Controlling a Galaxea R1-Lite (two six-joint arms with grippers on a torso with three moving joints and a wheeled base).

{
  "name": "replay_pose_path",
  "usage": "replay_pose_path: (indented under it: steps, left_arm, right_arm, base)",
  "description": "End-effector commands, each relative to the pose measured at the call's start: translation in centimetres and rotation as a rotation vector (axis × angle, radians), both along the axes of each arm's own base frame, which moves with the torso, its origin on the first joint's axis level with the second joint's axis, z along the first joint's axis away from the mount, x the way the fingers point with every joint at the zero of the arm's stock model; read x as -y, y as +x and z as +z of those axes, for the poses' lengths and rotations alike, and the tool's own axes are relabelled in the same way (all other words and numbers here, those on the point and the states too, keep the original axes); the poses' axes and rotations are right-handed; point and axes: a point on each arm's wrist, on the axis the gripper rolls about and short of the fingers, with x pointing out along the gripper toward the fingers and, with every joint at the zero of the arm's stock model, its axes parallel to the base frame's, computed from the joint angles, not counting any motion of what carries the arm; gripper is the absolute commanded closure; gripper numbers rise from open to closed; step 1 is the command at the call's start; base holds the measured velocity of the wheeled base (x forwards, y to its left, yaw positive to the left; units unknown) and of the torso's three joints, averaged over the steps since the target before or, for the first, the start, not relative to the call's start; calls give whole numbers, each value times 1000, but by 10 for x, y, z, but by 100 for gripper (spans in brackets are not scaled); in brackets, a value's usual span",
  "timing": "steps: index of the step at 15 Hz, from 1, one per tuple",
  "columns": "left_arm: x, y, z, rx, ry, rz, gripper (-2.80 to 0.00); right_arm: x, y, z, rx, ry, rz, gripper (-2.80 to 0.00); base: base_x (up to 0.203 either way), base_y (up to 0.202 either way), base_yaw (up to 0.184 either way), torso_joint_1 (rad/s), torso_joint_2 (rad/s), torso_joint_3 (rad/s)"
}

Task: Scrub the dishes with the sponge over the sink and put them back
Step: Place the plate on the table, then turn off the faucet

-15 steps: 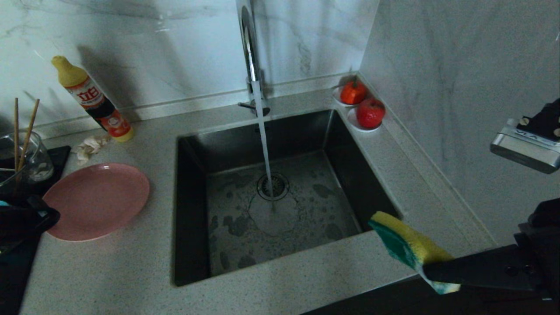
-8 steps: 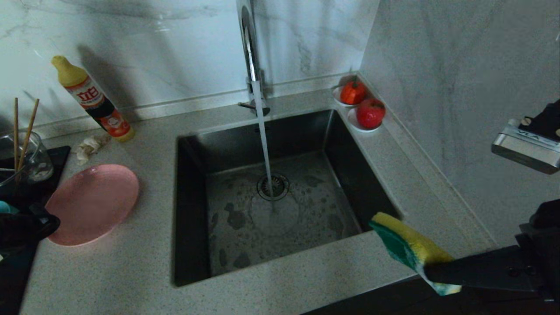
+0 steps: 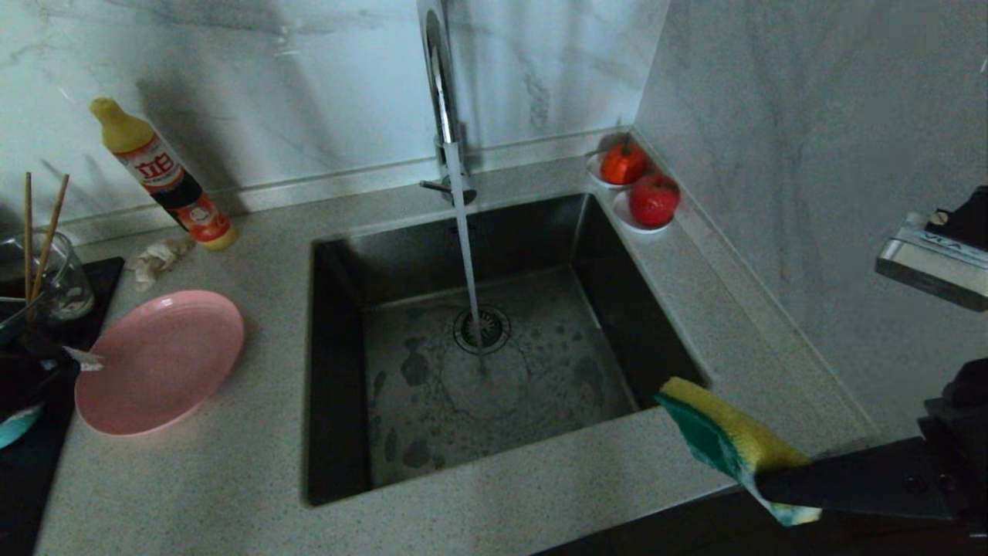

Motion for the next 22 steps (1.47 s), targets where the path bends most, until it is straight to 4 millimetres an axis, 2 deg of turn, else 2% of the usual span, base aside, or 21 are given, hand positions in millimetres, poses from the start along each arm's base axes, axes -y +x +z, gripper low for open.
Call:
replay_pose_path:
  steps: [1, 3, 4, 5, 8, 11, 13, 17, 18, 22]
  left_arm:
    - [20, -29, 51, 131, 34, -58, -280]
    - [37, -49, 88, 207, -2, -186, -280]
    - [46, -55, 99, 220, -31, -252, -280]
    - [54, -55, 109, 226, -57, -314, 0]
    - [81, -34, 115, 201, -169, -502, 0]
    - [110, 1, 113, 159, -249, -655, 0]
    - [128, 29, 110, 128, -334, -694, 0]
    - [171, 59, 91, 36, -405, -812, 0]
    - [179, 68, 86, 15, -422, -822, 0]
    - [200, 93, 87, 11, -505, -819, 0]
  right_arm:
    - [3, -2, -2, -5, -2, -5, 0]
    - [4, -2, -3, -9, -5, -10, 0]
    - [4, -2, -3, -7, -1, -9, 0]
    - [6, -4, -1, -1, 7, -8, 0]
    - [12, -8, 4, 20, 27, -16, 0]
    - [13, -1, 1, 14, 21, -51, 0]
    - [12, 3, -1, 24, 32, -64, 0]
    - [7, 9, -7, 19, 26, -68, 0]
    - [6, 10, -8, 23, 31, -69, 0]
    - [4, 13, -12, 16, 25, -74, 0]
  base:
    - [0, 0, 0, 0, 0, 0]
    - [0, 0, 0, 0, 0, 0]
    - [0, 0, 0, 0, 0, 0]
    - [0, 0, 0, 0, 0, 0]
    - [0, 0, 0, 0, 0, 0]
    - [0, 0, 0, 0, 0, 0]
    - [0, 0, 0, 0, 0, 0]
    - [0, 0, 0, 0, 0, 0]
    - [0, 0, 0, 0, 0, 0]
    - [0, 0, 0, 0, 0, 0]
